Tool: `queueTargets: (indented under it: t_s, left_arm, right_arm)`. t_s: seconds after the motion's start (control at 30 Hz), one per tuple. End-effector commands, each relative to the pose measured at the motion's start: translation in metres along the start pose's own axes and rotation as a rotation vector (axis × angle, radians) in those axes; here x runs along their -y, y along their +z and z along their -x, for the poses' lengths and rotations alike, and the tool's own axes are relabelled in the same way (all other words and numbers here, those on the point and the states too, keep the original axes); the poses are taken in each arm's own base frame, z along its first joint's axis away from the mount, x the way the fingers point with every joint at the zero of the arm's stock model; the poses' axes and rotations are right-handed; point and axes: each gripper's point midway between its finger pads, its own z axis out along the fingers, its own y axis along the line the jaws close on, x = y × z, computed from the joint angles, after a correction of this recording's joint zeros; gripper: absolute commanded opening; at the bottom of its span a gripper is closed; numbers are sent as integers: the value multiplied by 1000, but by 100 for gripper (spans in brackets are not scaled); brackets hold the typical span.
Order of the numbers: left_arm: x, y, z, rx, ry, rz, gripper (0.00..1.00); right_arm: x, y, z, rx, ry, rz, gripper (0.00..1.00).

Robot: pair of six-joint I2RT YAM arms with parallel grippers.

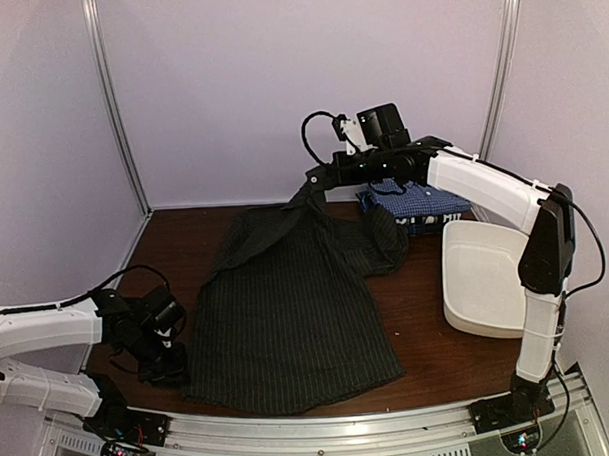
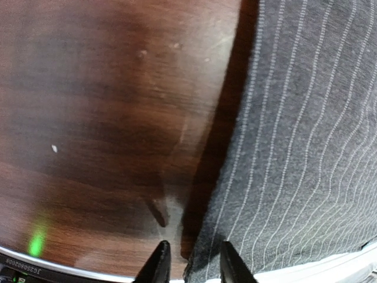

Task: Fold and stack the long sleeve shirts
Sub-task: Pick up the flattened shirt from the center of the board, then fold the flattened shirt at the center of the board.

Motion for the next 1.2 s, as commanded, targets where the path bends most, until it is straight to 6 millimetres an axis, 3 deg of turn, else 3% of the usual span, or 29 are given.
queueTargets:
  t_s: [0.0, 0.2, 0.4, 0.6, 0.8, 0.97, 1.17]
  left_arm:
    - [-4, 5, -3, -1, -3, 8, 22]
    - [15, -7, 0, 13, 48, -51, 0]
    - [53, -33, 9, 50, 166, -148, 0]
    - [89, -54, 16, 71, 333, -216, 0]
    - [144, -75, 12, 51, 519, -373, 0]
    - [179, -77, -4, -14, 693, -447, 0]
    - [203, -68, -12, -72, 794, -472, 0]
  right_arm:
    - [1, -15, 15, 40, 1, -4, 0]
    - [-1, -17, 23, 51, -6, -3, 0]
    - [10, -19, 41, 77, -4, -21, 0]
    - [27, -39, 71, 142, 7, -56, 0]
    - [53, -55, 84, 170, 22, -111, 0]
    - [72, -61, 86, 176, 43, -137, 0]
    - [74, -77, 96, 207, 52, -137, 0]
